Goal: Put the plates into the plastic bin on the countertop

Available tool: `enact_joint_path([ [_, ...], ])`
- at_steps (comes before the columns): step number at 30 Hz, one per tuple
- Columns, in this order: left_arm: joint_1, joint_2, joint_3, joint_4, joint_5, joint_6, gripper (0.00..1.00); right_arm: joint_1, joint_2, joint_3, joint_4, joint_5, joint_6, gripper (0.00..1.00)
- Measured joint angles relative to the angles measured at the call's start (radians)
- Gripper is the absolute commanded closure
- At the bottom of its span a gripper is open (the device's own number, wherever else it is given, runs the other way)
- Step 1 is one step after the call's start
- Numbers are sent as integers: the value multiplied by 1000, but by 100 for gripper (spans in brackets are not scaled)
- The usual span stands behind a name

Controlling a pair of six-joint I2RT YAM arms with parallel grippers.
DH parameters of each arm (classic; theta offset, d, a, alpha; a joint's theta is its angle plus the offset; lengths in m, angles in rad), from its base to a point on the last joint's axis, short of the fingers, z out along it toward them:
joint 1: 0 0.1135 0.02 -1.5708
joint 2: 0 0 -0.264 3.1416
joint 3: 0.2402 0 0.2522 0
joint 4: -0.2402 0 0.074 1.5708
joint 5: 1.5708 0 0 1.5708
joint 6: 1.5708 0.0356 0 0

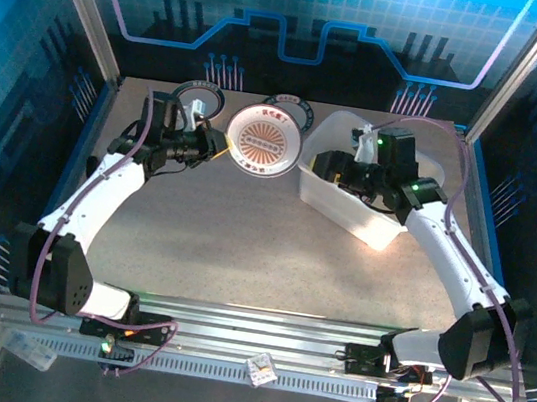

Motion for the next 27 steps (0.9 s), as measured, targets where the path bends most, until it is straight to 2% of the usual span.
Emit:
enact_joint_path([
  [12, -56, 0, 14, 27, 26, 0, 100, 8, 35, -1, 92, -13, 56, 52],
  [27, -100, 0, 37, 45, 29, 1, 100, 8, 49, -19, 153, -20, 127, 79],
])
